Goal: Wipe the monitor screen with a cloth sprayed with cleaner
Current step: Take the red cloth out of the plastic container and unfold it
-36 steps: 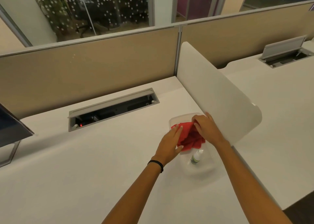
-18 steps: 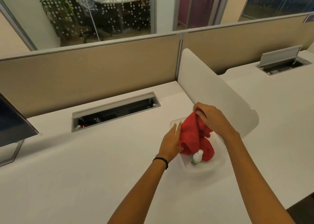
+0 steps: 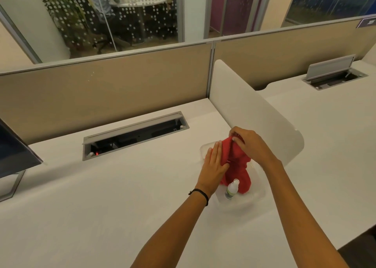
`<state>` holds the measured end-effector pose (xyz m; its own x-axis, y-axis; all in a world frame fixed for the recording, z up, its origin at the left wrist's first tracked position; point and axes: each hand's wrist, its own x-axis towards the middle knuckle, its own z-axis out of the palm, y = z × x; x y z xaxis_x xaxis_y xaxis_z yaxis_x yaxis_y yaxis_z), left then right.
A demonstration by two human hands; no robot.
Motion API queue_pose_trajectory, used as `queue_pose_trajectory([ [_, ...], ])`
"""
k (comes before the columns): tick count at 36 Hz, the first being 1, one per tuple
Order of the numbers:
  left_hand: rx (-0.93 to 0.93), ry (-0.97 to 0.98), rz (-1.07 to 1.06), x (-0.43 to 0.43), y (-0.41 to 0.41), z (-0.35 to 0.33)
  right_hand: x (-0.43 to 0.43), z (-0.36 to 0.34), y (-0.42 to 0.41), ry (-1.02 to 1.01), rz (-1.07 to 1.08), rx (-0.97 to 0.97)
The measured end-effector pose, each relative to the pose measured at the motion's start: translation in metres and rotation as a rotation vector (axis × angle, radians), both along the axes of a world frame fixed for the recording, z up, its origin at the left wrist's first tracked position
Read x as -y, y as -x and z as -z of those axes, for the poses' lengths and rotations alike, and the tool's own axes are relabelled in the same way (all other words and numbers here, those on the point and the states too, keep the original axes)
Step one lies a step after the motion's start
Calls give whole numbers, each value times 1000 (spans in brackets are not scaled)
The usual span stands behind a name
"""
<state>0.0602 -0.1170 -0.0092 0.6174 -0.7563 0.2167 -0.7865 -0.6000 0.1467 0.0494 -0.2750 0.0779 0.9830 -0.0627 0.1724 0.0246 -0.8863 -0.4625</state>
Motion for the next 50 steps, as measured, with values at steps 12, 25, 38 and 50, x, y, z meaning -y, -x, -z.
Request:
queue_pose_trajectory([
  [12,-146,130,-11,-17,-31,-54,12,-4,10,21,66,99],
  [25,-317,547,-83,-15,-40,-121,-1,-4,27,-248,12,130],
  [38,-247,731,-150,-58,-34,-166,-58,-9,18,-52,18,348],
  [50,-301,758,-266,-160,-15,-163,-108,-19,26,-343,-146,338],
])
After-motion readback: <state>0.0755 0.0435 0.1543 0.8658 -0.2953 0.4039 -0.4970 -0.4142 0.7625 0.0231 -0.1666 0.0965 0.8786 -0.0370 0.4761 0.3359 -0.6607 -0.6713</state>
